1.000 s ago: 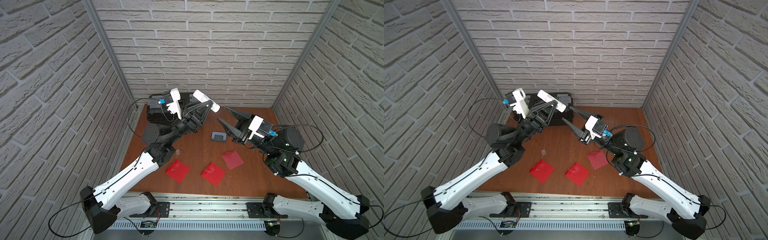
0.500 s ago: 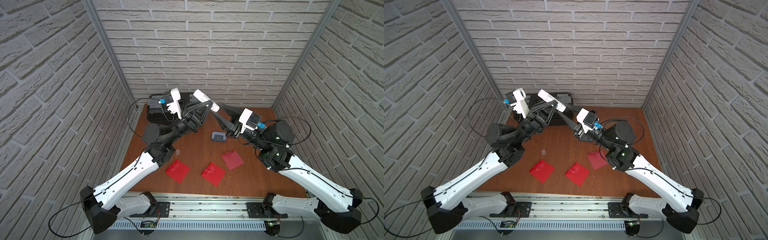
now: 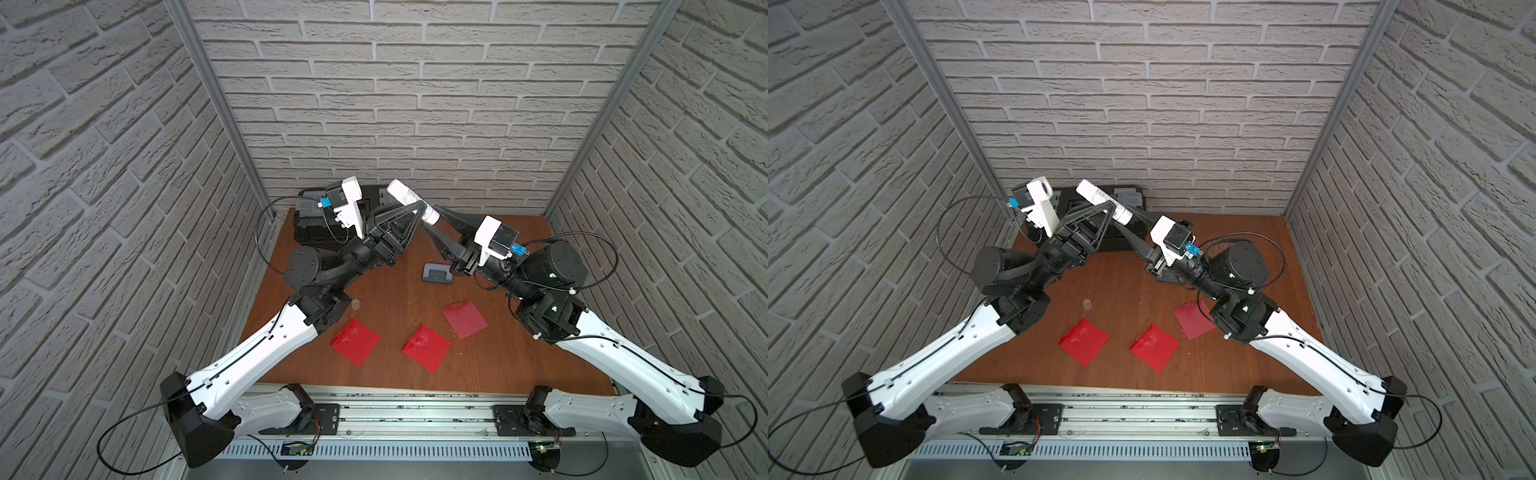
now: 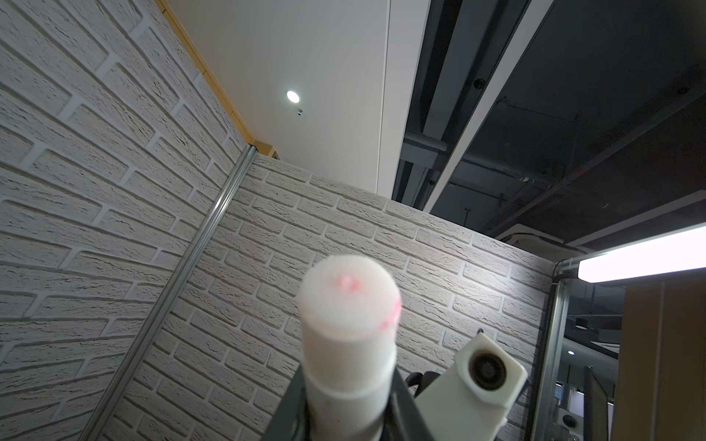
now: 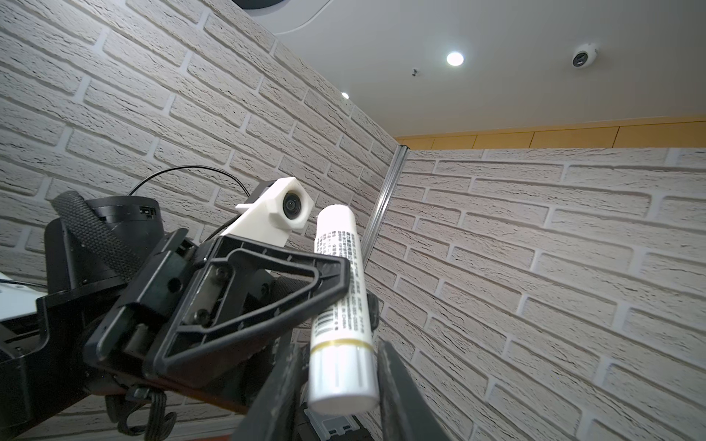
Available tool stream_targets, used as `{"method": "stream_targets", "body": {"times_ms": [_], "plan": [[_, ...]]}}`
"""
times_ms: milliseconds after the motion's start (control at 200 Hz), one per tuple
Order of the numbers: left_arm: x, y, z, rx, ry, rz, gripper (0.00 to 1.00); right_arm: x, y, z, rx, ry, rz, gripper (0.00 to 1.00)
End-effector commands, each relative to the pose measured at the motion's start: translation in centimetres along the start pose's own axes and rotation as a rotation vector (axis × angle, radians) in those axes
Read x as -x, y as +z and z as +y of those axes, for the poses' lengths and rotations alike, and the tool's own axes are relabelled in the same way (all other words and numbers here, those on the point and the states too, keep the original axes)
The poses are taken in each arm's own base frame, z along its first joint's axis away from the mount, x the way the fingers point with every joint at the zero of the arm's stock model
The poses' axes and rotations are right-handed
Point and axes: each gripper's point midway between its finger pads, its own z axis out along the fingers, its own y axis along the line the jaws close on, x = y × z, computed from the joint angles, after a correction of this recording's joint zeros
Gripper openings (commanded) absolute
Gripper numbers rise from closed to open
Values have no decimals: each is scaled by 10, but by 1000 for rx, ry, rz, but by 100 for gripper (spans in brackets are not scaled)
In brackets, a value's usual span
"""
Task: Seal the envelope with a glue stick
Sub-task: Unscrew the glue stick.
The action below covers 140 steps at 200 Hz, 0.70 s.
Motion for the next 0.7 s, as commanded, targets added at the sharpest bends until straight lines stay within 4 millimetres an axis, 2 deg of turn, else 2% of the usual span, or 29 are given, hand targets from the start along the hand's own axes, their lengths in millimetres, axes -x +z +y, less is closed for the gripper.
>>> {"method": "stream_targets", "body": {"times_ms": [0,80,180,350,445,585,695], "plan": [[11,-3,-11,-35,17,-40,7,12,0,-5,-22,-5,-27,40],[11,-3,-12,-36,16,-38,7,10,2,-5,-24,-2,-25,41],[10,-3,-11,-34,17,-34,7,12,2,-6,-28,17,-34,29],[5,1,-14,-61,30,-8,6,17,-2,-4,-12,148,-48,19],[0,5,-22,-107,50,42,6,26,-7,0,23,322,-79,13],[-4,6,-52,-254,138,108,6,44,-21,7,98,690,-134,7],[-4,-2,-81,-416,209,130,7,45,-29,9,125,1026,-116,3]]}}
